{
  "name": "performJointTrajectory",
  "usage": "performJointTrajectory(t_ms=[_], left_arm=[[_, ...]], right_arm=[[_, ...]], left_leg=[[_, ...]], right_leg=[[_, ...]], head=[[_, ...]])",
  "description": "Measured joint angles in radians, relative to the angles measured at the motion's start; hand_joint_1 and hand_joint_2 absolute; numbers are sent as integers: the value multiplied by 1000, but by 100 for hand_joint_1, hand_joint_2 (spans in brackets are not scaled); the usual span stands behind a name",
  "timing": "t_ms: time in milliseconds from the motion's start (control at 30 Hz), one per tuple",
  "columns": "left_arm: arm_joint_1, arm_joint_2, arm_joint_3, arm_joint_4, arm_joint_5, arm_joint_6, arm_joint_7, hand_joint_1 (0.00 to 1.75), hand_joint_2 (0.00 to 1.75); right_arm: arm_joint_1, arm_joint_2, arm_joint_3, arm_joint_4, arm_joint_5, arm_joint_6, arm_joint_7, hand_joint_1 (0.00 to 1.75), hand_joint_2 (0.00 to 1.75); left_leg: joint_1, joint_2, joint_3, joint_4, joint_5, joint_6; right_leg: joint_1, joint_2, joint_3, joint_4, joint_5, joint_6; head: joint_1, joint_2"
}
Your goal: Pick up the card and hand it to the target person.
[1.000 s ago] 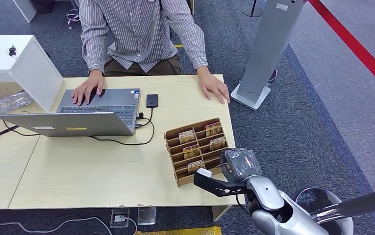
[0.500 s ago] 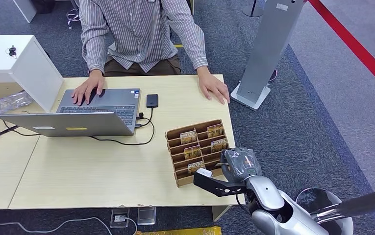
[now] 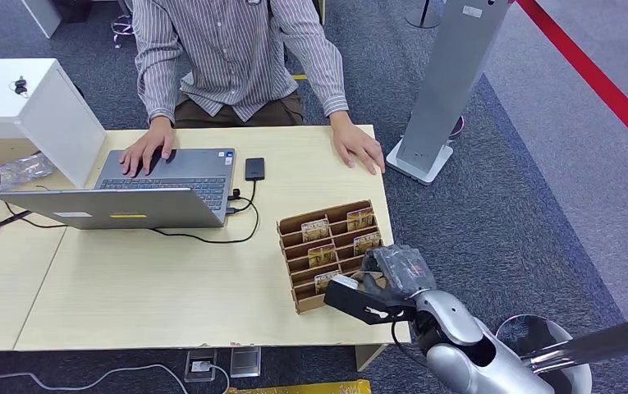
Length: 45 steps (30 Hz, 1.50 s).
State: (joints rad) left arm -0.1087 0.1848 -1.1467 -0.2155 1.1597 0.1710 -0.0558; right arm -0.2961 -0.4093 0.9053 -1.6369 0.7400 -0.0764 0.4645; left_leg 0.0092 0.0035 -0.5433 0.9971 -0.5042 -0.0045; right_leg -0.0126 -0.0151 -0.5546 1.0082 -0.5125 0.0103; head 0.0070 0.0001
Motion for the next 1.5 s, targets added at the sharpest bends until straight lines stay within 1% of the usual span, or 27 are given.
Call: performJointTrajectory(t_ms=[133, 300, 433, 567, 700, 833, 967, 1067, 1233, 1367, 1500], left_arm=[[0, 4, 0, 0, 3, -6, 0, 0, 0], [0, 8, 1, 0, 15, -6, 0, 0, 0], [1, 9, 1, 0, 24, -6, 0, 0, 0], [1, 9, 2, 0, 29, -7, 0, 0, 0], [0, 9, 1, 0, 25, -14, -1, 0, 0], [-1, 6, 1, 0, 17, -19, -7, 0, 0], [-1, 4, 0, 0, 9, -19, -11, 0, 0], [-1, 3, 0, 0, 6, -18, -11, 0, 0], [-1, 3, 0, 0, 6, -19, -7, 0, 0], [-1, 3, 0, 0, 5, -23, -10, 0, 0], [0, 3, 0, 0, 0, -23, -23, 0, 0]], right_arm=[[-37, -15, -32, -60, -118, -2, -16, 131, 175], [-125, -56, -67, -168, -226, 16, -2, 131, 175], [-195, -80, -86, -251, -256, 34, 0, 131, 175], [-239, -79, -95, -286, -247, 13, -38, 131, 175], [-261, -47, -94, -265, -172, -86, -128, 131, 175], [-269, -5, -83, -185, -93, -242, -220, 131, 175], [-273, 29, -71, -88, -18, -387, -262, 131, 175], [-275, 47, -60, -18, -8, -446, -273, 131, 175], [-276, 68, -48, 55, -12, -483, -277, 131, 175], [-277, 80, -37, 90, -17, -494, -272, 0, 175], [-278, 86, -26, 112, -28, -506, -267, 0, 175]], left_leg=[[0, 0, 0, 0, 0, 0], [0, 0, 1, 0, 0, 0], [0, 0, 0, 0, 0, 0], [0, 0, 0, 0, 0, 0], [0, 0, 0, 0, 0, 0], [0, 0, 0, 0, 0, 0], [0, 0, 0, 0, 0, 0], [0, 0, 0, 0, 0, 0], [0, 0, 0, 0, 0, 0], [0, 0, 0, 0, 0, 0], [0, 0, 0, 0, 0, 0]], right_leg=[[0, 0, 0, 0, 0, 0], [0, 0, 0, 0, 1, 0], [0, 0, 0, 0, 1, 0], [0, 0, 1, 0, 0, 0], [0, 0, 1, 0, 0, 0], [0, 0, 1, 0, 0, 0], [0, 0, 1, 0, 0, 0], [0, 0, 1, 0, 0, 0], [0, 0, 0, 0, 0, 0], [0, 0, 0, 0, 0, 0], [0, 0, 0, 0, 0, 0]], head=[[0, 0], [1, 0], [1, 0], [0, 0], [-1, 0], [0, 0], [0, 0], [1, 0], [0, 0], [0, 0], [0, 0]])
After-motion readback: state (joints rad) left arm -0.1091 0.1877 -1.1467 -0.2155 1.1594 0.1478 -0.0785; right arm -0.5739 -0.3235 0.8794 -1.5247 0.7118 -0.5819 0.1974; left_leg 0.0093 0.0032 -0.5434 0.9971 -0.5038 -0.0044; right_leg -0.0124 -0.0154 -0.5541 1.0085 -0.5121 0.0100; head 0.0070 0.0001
